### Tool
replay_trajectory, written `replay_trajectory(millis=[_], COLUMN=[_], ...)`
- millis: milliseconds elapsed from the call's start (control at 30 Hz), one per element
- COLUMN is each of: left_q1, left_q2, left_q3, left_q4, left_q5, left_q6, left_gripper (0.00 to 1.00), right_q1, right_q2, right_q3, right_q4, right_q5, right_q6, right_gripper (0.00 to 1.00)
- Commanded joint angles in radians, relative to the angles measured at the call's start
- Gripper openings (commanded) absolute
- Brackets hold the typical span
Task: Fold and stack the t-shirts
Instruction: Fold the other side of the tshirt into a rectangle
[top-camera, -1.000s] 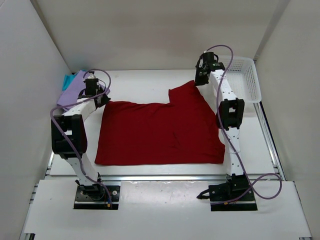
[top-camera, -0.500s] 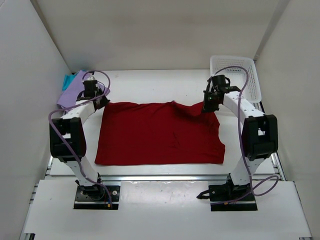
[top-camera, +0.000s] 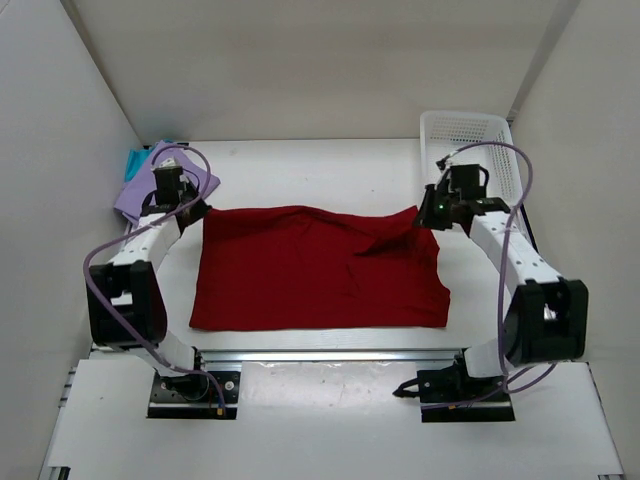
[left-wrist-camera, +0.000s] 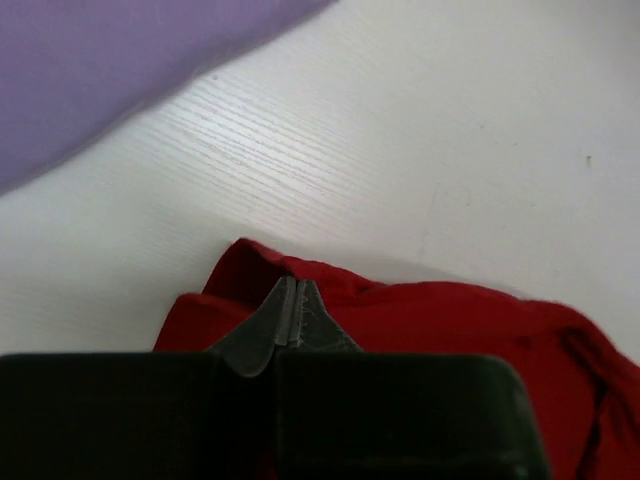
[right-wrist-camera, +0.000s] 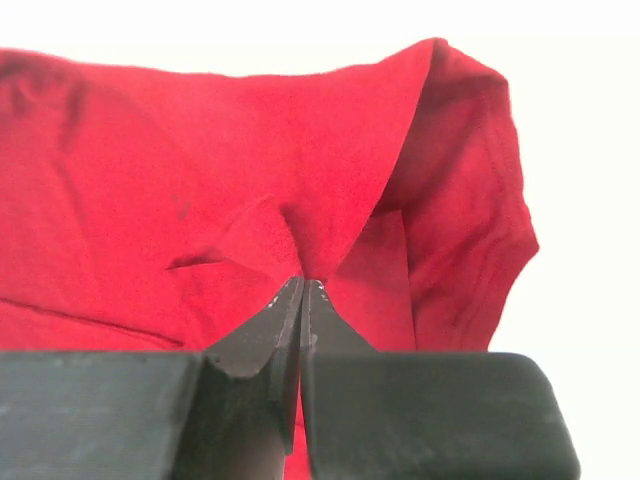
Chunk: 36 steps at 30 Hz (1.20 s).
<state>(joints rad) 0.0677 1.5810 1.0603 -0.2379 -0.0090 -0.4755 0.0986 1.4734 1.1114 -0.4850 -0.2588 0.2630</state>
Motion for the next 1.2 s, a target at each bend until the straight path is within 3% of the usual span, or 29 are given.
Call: replay_trajectory(millis=[0,67,200,433,600,767,867,967,1167], left_q1=[0.007,0.006,0.0,-0.014,0.105,0.047,0.06,0.121,0.06], left_q2=[-0.114,-0.16,-0.232,-0.363,-0.414,-0.421,-0.409,-0.426,-0.499], left_q3=[-0.025,-0.031,-0.049,-0.205,-0.364,-0.431,-0.462,-0.477,-0.395], left_q4=[0.009,-0.003,-0.014,-0.012,0.026,0.009,0.032,0.061,0.046], left_q5=[0.004,0.004,0.004,0.012,0.093,0.041,0.096,0.159,0.112], left_q6=[0.003,0.003,-0.002,-0.006,-0.054,-0.057,-0.084,-0.124,-0.132], left_gripper=[0.0,0.0,0.0,0.0,0.0,0.01,0.1,0.17,0.19], right_q1=[-0.034,-0.062,-0.073,-0.181,-0.214,-0.165,-0.13,-0.025,0.124], right_q2=[-0.114,-0.165,-0.261,-0.424,-0.458,-0.472,-0.453,-0.421,-0.366], right_q3=[-0.022,-0.033,-0.088,-0.211,-0.278,-0.364,-0.372,-0.317,-0.103], right_q4=[0.036,0.039,-0.007,-0.026,-0.021,0.003,0.042,0.066,0.043], right_q5=[-0.054,-0.123,-0.118,-0.215,-0.235,-0.18,-0.203,-0.163,-0.138], right_q6=[0.005,0.012,-0.01,-0.024,-0.027,-0.021,-0.002,0.042,0.102], right_gripper=[0.0,0.0,0.0,0.0,0.0,0.0,0.0,0.0,0.0])
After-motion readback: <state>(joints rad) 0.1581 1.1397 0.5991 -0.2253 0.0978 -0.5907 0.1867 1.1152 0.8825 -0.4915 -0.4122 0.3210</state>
